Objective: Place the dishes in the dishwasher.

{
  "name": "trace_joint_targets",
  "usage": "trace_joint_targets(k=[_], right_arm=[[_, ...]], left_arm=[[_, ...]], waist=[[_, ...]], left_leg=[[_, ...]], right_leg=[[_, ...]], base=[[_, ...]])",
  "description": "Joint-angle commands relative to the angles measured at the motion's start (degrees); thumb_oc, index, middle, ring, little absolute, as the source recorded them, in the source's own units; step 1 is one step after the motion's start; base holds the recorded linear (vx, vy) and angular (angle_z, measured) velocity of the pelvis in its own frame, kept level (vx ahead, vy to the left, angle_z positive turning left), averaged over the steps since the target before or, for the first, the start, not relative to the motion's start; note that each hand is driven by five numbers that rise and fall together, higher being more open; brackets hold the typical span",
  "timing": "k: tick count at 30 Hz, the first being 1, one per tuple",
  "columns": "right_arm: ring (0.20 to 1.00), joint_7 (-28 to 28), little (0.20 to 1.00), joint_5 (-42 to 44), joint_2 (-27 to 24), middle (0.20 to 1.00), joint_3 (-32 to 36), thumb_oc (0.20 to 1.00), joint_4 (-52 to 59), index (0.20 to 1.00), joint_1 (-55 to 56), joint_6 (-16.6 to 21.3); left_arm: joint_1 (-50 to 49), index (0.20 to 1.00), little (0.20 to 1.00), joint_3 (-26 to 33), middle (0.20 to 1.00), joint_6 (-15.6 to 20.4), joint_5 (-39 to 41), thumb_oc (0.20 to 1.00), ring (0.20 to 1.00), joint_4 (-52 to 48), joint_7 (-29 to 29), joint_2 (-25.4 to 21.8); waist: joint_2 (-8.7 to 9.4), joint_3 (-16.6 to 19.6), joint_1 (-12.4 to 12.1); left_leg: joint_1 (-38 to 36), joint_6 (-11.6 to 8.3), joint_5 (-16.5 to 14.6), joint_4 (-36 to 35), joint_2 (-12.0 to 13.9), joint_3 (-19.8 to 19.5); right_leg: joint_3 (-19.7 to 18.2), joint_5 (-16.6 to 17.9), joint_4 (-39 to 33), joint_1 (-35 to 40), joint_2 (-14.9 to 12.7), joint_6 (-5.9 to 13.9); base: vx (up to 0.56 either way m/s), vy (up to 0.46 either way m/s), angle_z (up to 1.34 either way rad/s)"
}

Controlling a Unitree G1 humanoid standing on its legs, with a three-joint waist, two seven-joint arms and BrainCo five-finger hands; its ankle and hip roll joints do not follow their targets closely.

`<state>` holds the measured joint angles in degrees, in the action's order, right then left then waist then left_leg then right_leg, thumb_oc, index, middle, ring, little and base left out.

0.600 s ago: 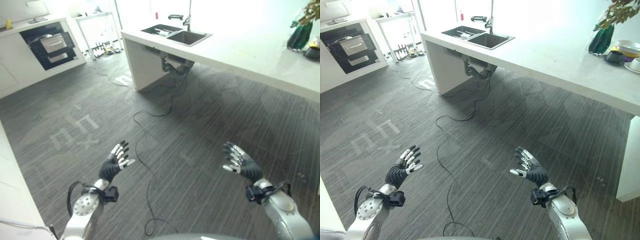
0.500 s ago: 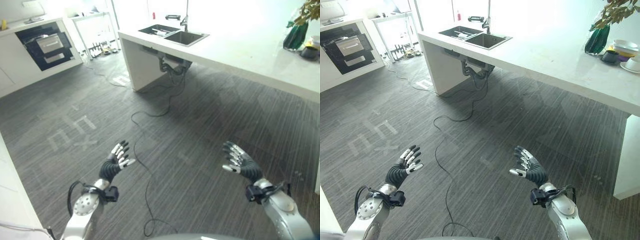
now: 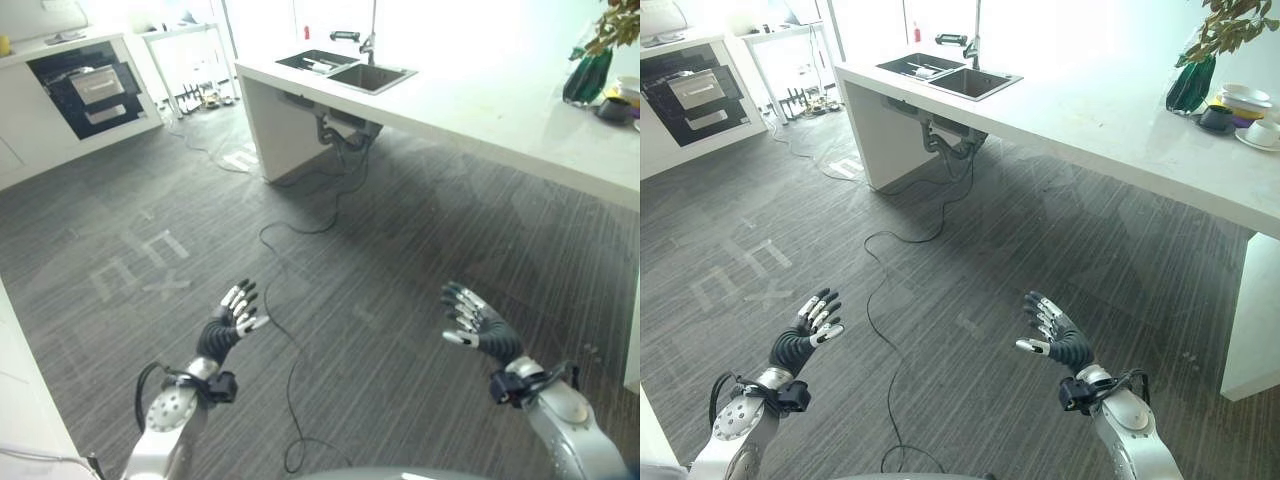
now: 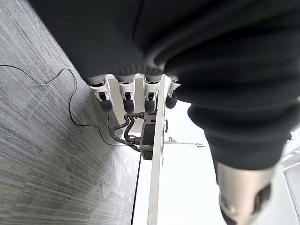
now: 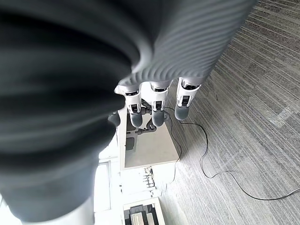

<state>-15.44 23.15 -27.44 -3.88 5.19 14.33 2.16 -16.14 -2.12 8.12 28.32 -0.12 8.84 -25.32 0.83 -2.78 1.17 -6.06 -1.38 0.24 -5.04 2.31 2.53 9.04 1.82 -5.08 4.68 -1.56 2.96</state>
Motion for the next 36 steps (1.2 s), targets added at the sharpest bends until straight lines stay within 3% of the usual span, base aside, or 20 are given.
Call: trace_joint_targets(k=[1,5,6,7,8,10,13,14,15,16,19,20,22,25,28,30,32,34,36], right_arm=[[1.0,1.5,1.0,0.0,-0.5,1.0,0.0,1.0,3.3,1.0,-2.9,4.1],[1.0,1.6,1.0,0.7,-0.1,1.0,0.0,1.0,3.3,1.0,-2.2,3.2],[1.0,1.6,1.0,0.3,-0.3,1.0,-0.1,1.0,3.0,1.0,-2.1,3.6],[1.0,1.5,1.0,-0.2,-1.1,1.0,-0.1,1.0,1.9,1.0,-2.7,4.7],[1.0,1.5,1.0,-0.4,-1.2,1.0,-0.1,1.0,1.7,1.0,-2.8,4.9],[1.0,0.2,1.0,-1.3,-2.3,1.0,0.9,1.0,1.0,1.0,-2.7,5.5],[1.0,-1.2,1.0,-2.5,-2.4,1.0,2.4,1.0,0.7,1.0,-1.0,6.1],[1.0,-2.2,1.0,-2.4,-2.8,1.0,3.5,1.0,1.4,1.0,0.4,6.1],[1.0,-3.3,1.0,-1.8,-4.1,1.0,4.9,1.0,1.1,1.0,2.0,7.0],[1.0,-3.4,1.0,-1.6,-4.4,1.0,5.1,1.0,0.9,1.0,2.1,7.2],[1.0,-4.4,1.0,0.0,-5.5,1.0,5.8,1.0,1.6,1.0,2.6,6.5],[1.0,-4.9,1.0,0.5,-4.9,1.0,5.5,1.0,3.5,1.0,2.5,4.9],[1.0,-4.0,1.0,0.1,-3.9,1.0,4.8,1.0,4.7,1.0,1.7,3.7],[1.0,0.0,1.0,-2.1,-1.3,1.0,3.1,1.0,5.0,1.0,0.0,3.2],[1.0,1.7,1.0,-2.5,0.0,1.0,2.3,1.0,5.2,1.0,-0.4,3.2],[1.0,1.6,1.0,-2.2,-0.7,1.0,3.0,1.0,5.2,1.0,0.5,3.4],[1.0,0.8,1.0,-1.8,-1.1,1.0,4.4,1.0,5.3,1.0,2.2,4.1],[1.0,0.0,1.0,-0.6,-1.9,1.0,5.8,1.0,5.4,1.0,3.5,4.7],[1.0,0.4,1.0,0.2,-2.4,1.0,6.4,1.0,5.5,1.0,5.0,5.2]], left_arm=[[1.8,1.0,1.0,2.8,1.0,4.2,1.7,1.0,1.0,-1.7,0.2,-2.7],[1.3,1.0,1.0,4.5,1.0,4.2,2.5,1.0,1.0,-2.3,-0.2,-2.6],[1.2,1.0,1.0,4.7,1.0,4.4,2.8,1.0,1.0,-2.7,-0.4,-2.3],[2.2,1.0,1.0,4.3,1.0,5.2,2.2,1.0,1.0,-2.5,-0.7,-2.1],[2.3,1.0,1.0,4.2,1.0,5.3,2.1,1.0,1.0,-2.5,-1.0,-2.1],[2.0,1.0,1.0,4.6,1.0,6.7,4.9,1.0,1.0,-3.3,-0.6,-1.7],[-0.2,1.0,1.0,5.9,1.0,7.5,7.3,1.0,1.0,-4.7,0.9,-0.9],[-1.5,1.0,1.0,6.1,1.0,7.6,7.7,1.0,1.0,-5.7,1.3,-0.7],[-3.0,1.0,1.0,6.5,1.0,8.7,8.2,1.0,1.0,-5.5,2.3,-0.7],[-3.2,1.0,1.0,6.5,1.0,8.8,8.2,1.0,1.0,-5.4,2.4,-0.6],[-3.1,1.0,1.0,5.8,1.0,9.1,7.4,1.0,1.0,-5.0,1.6,-0.5],[-1.4,1.0,1.0,5.1,1.0,8.9,5.0,1.0,1.0,-5.9,1.4,-1.0],[0.4,1.0,1.0,5.1,1.0,7.6,4.6,1.0,1.0,-6.6,2.0,-1.8],[3.6,1.0,1.0,4.0,1.0,3.9,4.6,1.0,1.0,-7.7,3.7,-2.8],[4.1,1.0,1.0,2.7,1.0,4.0,-0.7,1.0,1.0,-10.1,5.6,-3.9],[4.2,1.0,1.0,2.8,1.0,3.1,-1.4,1.0,1.0,-12.0,6.5,-5.3],[4.5,1.0,1.0,3.2,1.0,2.0,1.5,1.0,1.0,-12.1,7.0,-5.6],[4.7,1.0,1.0,3.4,1.0,2.1,3.1,1.0,1.0,-11.8,7.1,-5.6],[5.0,1.0,1.0,2.0,1.0,1.9,3.6,1.0,1.0,-11.8,7.4,-5.3]], waist=[[0.47,1.7,0.4],[0.07,1.1,0.4],[-0.08,0.2,0.1],[0.8,-2.7,-0.1],[0.88,-3.0,0.0],[1.1,-5.4,0.2],[0.21,-5.8,0.6],[-0.74,-5.4,0.8],[-1.18,-5.0,0.2],[-1.16,-4.8,0.1],[-0.26,-3.4,0.0],[0.82,-2.5,-0.5],[1.55,-1.7,-1.2],[1.93,-1.4,-1.4],[0.95,-1.7,-1.4],[0.82,-2.0,-0.3],[1.07,-2.5,0.8],[1.31,-3.2,2.0],[1.91,-3.6,5.0]], left_leg=[[1.0,0.44,1.9,0.0,-0.6,3.9],[-0.1,0.33,1.6,0.0,-0.6,3.4],[-0.7,-0.25,2.9,0.0,-0.4,3.9],[5.6,-1.84,5.0,12.5,-0.1,5.5],[6.9,-2.08,5.4,14.6,0.1,5.6],[14.1,-2.7,8.6,27.0,1.1,5.1],[12.2,-3.92,11.2,12.7,5.2,10.8],[10.5,-4.95,14.2,3.6,6.6,12.5],[12.8,-6.33,17.5,0.0,8.0,11.0],[13.2,-6.4,17.7,0.0,8.1,10.9],[13.3,-5.48,14.4,0.0,7.6,11.6],[12.3,-3.44,11.6,0.0,5.2,10.6],[11.5,-1.71,10.1,0.0,3.2,10.4],[9.1,1.21,8.3,0.0,-0.2,7.6],[6.8,2.55,6.8,0.0,-1.9,7.2],[5.4,2.5,6.4,0.0,-2.8,6.3],[3.8,2.34,5.7,0.0,-3.4,5.8],[2.2,1.99,4.5,0.0,-3.3,6.0],[-0.1,2.45,2.0,0.0,-4.3,4.7]], right_leg=[[0.1,1.3,0.1,0.9,0.2,1.27],[-0.8,0.9,0.1,1.4,0.9,0.6],[-0.8,1.0,0.1,1.7,1.1,0.22],[-0.8,1.4,0.1,2.5,0.6,-1.0],[-0.8,1.4,0.1,2.6,0.6,-1.25],[-1.0,1.6,0.1,3.1,0.3,-2.83],[-0.4,0.3,0.1,4.8,0.6,-1.57],[0.1,-0.7,0.1,5.8,0.9,-0.77],[-0.5,-2.2,0.1,8.4,1.7,-0.74],[-0.7,-2.6,0.1,8.9,1.8,-0.79],[-2.0,-3.8,0.1,11.2,0.2,0.26],[-2.6,-3.8,0.1,12.9,-1.7,1.65],[-1.9,-3.3,2.1,13.0,-3.3,3.16],[-0.3,5.3,19.1,4.0,-8.3,5.61],[1.9,7.8,30.8,-2.9,-8.2,5.46],[2.4,4.1,27.6,-5.6,-4.0,4.11],[5.5,2.9,20.2,-5.8,-2.9,3.61],[6.6,3.9,14.1,-6.8,-2.7,3.64],[1.3,8.3,5.8,-10.8,-2.0,4.44]], base=[[0.02,-0.106,0.05],[0.07,-0.155,0.05],[0.02,-0.169,0.0],[0.01,-0.167,0.02],[-0.01,-0.137,0.24],[0.06,0.048,0.12],[0.26,0.273,-0.04],[0.52,0.482,-0.05],[0.49,0.453,0.09],[0.43,0.407,0.14],[0.48,0.553,-0.17],[0.47,0.577,-0.33],[0.35,0.453,-0.19],[0.28,0.424,0.2],[0.25,0.363,0.8],[0.27,0.206,0.27],[0.27,0.061,0.22],[0.27,-0.019,0.38],[0.39,-0.06,0.32]])
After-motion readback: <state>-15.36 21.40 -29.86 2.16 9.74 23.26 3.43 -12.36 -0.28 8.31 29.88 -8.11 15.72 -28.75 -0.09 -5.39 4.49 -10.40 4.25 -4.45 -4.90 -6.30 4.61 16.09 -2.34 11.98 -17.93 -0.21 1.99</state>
